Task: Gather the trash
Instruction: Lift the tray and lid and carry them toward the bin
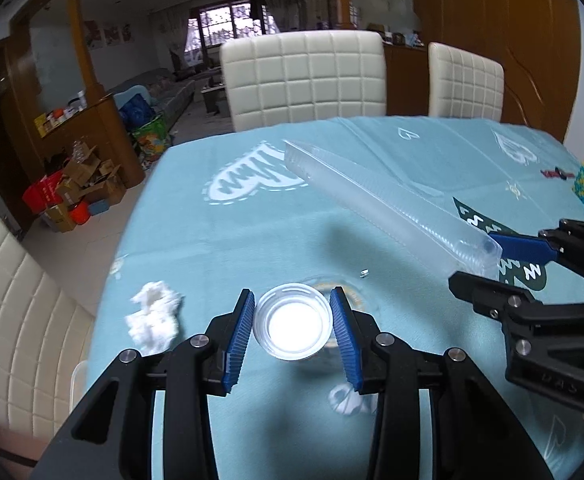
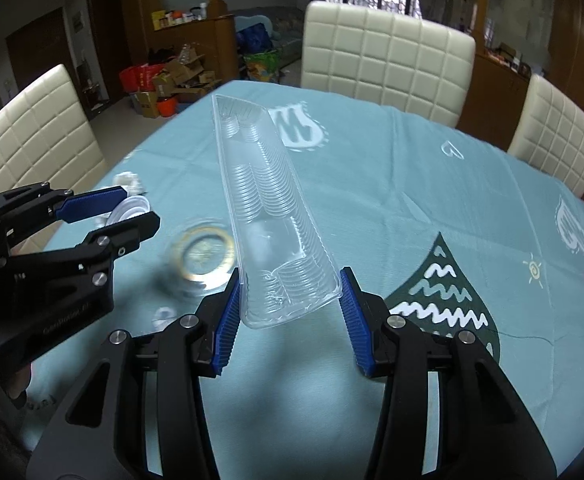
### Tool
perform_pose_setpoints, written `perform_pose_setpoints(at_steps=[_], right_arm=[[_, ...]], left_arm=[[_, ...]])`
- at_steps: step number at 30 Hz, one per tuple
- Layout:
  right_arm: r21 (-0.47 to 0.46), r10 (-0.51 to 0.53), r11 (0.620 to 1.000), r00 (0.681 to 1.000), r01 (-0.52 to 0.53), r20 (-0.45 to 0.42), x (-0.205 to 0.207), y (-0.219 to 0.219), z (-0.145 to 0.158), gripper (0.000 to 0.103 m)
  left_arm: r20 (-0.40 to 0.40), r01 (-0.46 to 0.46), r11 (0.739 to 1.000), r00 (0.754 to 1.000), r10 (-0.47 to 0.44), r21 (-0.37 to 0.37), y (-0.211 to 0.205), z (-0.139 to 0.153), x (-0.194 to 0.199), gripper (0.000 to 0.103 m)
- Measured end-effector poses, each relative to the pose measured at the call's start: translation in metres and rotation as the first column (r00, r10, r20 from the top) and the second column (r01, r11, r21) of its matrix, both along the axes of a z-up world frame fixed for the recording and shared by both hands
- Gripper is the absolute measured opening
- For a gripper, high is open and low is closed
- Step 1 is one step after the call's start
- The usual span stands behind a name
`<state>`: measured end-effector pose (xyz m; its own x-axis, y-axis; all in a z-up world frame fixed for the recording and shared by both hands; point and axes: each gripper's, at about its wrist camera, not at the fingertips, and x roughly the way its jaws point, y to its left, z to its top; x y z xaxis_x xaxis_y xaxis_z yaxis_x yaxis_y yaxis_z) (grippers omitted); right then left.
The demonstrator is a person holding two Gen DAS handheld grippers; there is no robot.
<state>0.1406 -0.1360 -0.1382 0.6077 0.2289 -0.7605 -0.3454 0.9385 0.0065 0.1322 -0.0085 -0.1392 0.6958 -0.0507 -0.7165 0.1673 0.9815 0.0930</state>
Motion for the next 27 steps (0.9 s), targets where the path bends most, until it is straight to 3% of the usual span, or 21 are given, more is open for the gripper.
perform_pose_setpoints(at_steps=[17, 27], right_arm=[[-0.014, 0.17, 0.985, 0.985, -0.17, 0.034, -0.062, 0.108, 0.022, 0.05], [0.002, 0.284, 0.959, 0.958, -0.285, 0.028, -0.078, 0.197, 0.023, 0.05]], left_arm=[[0.016, -0.156, 0.988, 0.988, 0.156, -0.011, 0.103, 0.012, -0.068, 0.039], [0.019, -0.267, 0.964, 0.963, 0.267, -0.002, 0.188, 0.015, -0.091, 0.039]])
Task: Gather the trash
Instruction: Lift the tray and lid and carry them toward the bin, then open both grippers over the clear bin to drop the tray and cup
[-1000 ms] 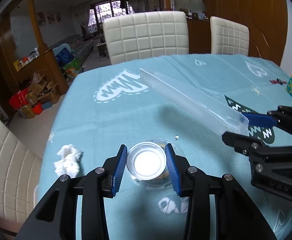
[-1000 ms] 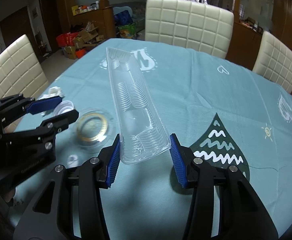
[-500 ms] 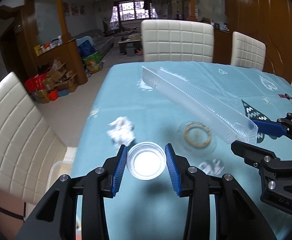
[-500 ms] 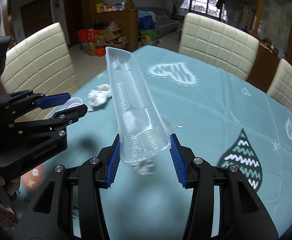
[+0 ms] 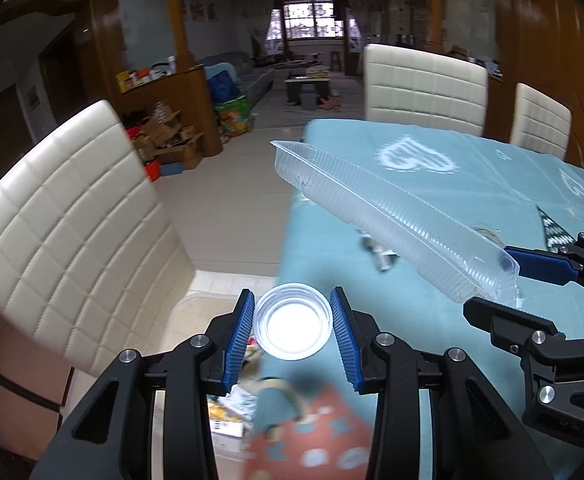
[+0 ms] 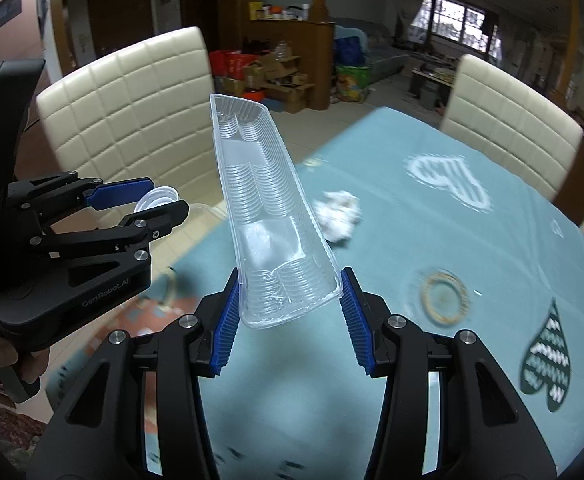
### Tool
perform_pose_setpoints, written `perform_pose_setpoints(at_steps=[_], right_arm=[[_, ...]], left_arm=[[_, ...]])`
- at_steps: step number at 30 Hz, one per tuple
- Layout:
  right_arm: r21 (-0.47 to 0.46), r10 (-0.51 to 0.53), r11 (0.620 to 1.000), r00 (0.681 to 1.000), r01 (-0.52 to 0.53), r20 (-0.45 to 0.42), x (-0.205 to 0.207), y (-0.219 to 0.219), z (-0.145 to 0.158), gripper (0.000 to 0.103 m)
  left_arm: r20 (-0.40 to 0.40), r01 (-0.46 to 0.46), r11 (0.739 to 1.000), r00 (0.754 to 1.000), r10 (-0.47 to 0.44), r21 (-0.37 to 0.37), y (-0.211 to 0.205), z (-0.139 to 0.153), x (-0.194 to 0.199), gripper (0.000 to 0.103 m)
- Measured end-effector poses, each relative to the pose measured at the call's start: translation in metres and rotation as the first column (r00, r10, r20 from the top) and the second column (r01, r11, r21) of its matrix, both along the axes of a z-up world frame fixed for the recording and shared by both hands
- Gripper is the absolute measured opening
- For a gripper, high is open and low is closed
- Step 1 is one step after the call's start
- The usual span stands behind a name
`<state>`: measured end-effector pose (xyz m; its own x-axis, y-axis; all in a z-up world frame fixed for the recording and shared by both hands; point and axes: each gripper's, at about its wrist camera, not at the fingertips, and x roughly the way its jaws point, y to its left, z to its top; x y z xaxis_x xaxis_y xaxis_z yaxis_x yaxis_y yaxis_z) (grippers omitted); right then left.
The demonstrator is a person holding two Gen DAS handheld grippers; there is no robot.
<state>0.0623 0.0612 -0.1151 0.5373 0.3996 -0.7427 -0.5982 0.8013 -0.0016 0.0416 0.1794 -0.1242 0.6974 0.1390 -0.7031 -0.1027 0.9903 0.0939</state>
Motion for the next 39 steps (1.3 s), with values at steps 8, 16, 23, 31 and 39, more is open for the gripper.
perform_pose_setpoints(at_steps=[8, 16, 23, 31, 39], right_arm=[[-0.01, 0.082, 0.997, 0.997, -0.082, 0.001, -0.002, 0.061, 0.0, 0.051], [-0.02, 0.113, 0.993, 0.994, -0.113, -0.004, 0.005, 0.091, 0.001, 0.051], [-0.036, 0.126, 0.991, 0.992, -0.127, -0.024, 0.012, 0.105, -0.006, 0.051], [-0.054, 0.164, 0.985, 0.985, -0.166, -0.047, 0.012, 0.119, -0.013, 0.053], [-0.04, 0.186, 0.981, 0.98, -0.189, -0.072, 0.012, 0.126, -0.014, 0.062]], left_arm=[[-0.002, -0.083, 0.997, 0.997, 0.083, -0.002, 0.062, -0.003, -0.009, 0.039], [0.011, -0.116, 0.992, 0.993, 0.116, -0.05, 0.094, -0.003, -0.013, 0.042], [0.03, -0.207, 0.974, 0.977, 0.21, -0.094, 0.118, -0.004, -0.014, 0.079], [0.026, -0.336, 0.937, 0.94, 0.34, -0.097, 0.148, -0.01, -0.022, 0.079], [0.009, -0.369, 0.924, 0.928, 0.371, -0.104, 0.157, -0.013, -0.026, 0.079]])
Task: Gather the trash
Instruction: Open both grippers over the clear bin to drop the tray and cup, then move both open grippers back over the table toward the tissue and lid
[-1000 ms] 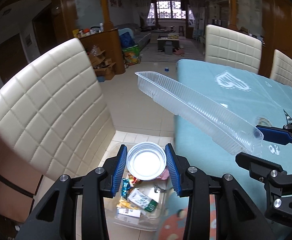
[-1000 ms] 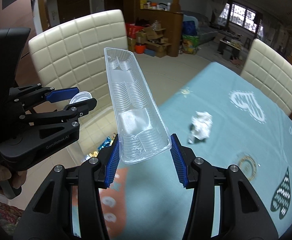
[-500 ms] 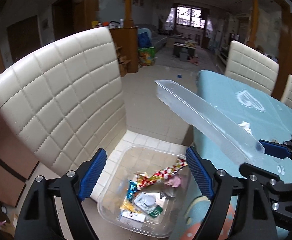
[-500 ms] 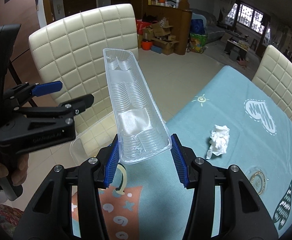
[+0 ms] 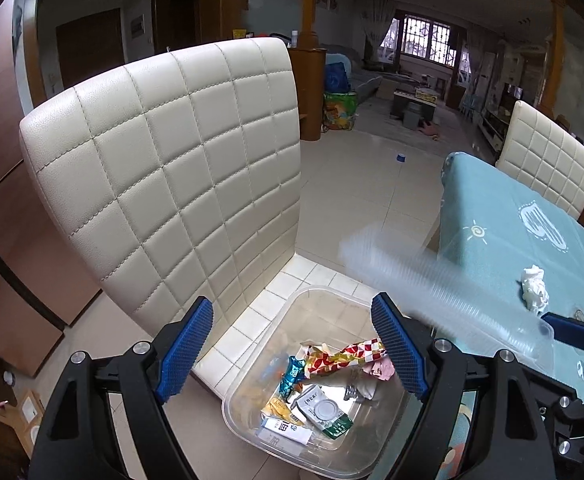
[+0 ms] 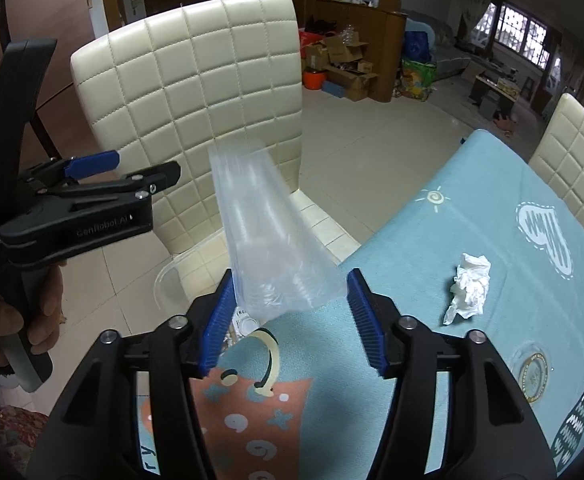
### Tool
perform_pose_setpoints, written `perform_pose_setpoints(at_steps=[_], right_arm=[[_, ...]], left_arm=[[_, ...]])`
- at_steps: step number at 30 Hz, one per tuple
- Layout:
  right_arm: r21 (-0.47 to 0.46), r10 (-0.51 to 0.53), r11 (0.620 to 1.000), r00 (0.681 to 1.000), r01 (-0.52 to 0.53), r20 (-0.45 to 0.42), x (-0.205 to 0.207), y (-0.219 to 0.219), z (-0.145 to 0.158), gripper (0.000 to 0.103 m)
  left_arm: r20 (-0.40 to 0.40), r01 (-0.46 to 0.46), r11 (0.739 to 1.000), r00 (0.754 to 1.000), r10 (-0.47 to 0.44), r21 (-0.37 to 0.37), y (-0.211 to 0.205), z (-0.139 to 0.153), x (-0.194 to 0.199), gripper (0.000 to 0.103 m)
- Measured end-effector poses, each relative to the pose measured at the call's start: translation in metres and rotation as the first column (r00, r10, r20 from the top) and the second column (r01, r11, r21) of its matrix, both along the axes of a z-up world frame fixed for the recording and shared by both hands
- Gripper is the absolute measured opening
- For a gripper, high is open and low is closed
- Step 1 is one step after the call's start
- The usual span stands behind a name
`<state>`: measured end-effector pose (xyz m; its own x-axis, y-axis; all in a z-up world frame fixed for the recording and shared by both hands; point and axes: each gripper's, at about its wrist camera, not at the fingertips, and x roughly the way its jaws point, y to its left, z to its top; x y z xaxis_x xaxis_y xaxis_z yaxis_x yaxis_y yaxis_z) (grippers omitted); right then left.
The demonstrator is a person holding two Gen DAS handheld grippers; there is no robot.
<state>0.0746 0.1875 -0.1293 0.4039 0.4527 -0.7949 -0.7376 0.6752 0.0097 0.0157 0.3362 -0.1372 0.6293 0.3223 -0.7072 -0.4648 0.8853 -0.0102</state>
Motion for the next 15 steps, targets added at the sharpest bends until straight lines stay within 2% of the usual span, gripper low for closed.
perform_pose_setpoints(at_steps=[15], right_arm=[[0.015, -0.082, 0.997, 0.996, 0.082, -0.018, 0.004, -0.032, 0.001, 0.062]], left_arm=[[-0.011, 0.055, 0.998, 0.998, -0.055, -0.002, -0.022, 0.001, 0.009, 0.079]])
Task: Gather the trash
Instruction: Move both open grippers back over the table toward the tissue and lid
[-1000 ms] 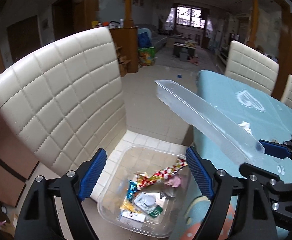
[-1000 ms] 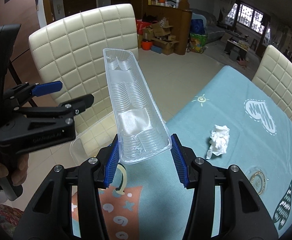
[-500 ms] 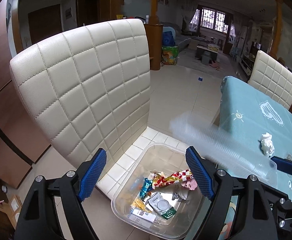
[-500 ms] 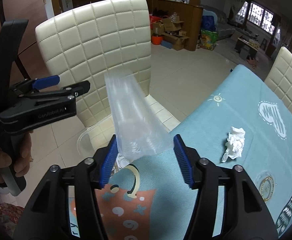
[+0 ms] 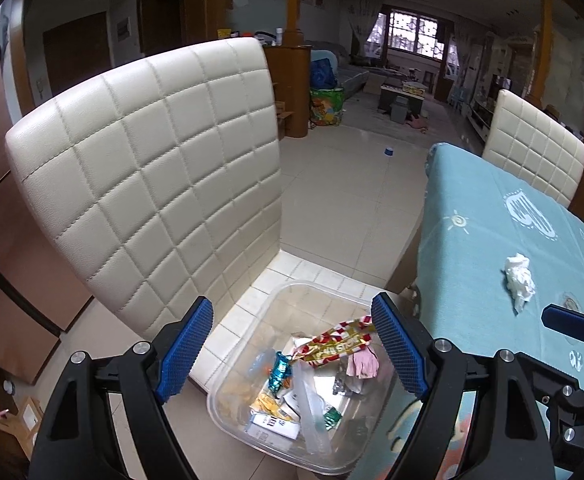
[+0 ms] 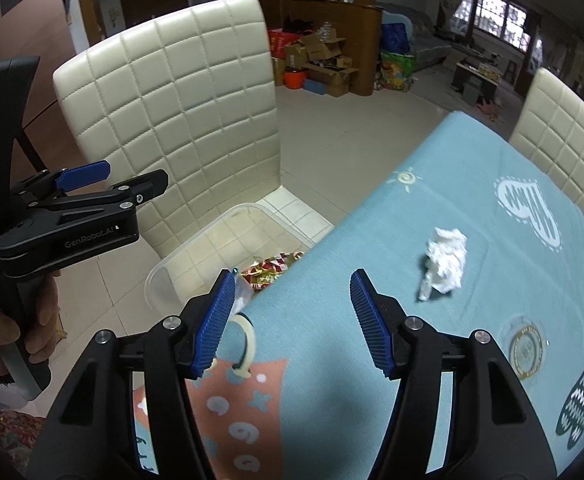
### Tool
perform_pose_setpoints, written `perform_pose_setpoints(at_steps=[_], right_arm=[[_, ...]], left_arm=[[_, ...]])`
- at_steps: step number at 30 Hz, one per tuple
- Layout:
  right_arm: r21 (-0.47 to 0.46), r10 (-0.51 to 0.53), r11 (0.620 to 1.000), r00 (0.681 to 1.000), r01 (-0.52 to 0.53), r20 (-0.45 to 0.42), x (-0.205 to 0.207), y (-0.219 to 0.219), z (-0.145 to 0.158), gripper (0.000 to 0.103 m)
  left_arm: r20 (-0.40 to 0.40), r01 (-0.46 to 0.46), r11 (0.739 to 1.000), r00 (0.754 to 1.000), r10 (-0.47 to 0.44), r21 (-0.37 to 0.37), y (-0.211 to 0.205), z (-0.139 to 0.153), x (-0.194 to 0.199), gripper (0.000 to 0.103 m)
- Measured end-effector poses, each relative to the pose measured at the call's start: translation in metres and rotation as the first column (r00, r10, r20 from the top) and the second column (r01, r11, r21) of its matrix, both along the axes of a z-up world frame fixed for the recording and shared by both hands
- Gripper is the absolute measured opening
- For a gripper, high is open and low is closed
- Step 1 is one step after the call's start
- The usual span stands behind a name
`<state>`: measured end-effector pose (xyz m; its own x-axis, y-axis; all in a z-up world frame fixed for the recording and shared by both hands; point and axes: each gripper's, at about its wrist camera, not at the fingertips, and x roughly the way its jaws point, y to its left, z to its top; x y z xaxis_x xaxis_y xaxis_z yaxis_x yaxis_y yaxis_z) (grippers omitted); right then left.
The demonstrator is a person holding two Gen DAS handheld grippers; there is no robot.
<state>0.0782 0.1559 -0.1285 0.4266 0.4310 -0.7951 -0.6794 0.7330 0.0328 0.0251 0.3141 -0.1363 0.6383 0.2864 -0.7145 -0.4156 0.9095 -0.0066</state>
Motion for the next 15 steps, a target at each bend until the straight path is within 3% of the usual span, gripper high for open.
perform_pose_setpoints(at_steps=[9, 15], right_arm=[[-0.005, -0.11, 0.994, 0.994, 0.11, -0.002, 0.001, -0.051, -0.001, 0.062], [-0.011, -0.238, 0.971, 0.971, 0.237, -0.02, 0.01, -0.103, -0.004, 0.063]], left_arm=[[-0.02, 0.117, 0.993, 0.993, -0.117, -0.007, -0.048, -0.003, 0.019, 0.079], [-0.034, 0.243, 0.97, 0.969, -0.243, -0.022, -0.097, -0.005, 0.043, 0.079]])
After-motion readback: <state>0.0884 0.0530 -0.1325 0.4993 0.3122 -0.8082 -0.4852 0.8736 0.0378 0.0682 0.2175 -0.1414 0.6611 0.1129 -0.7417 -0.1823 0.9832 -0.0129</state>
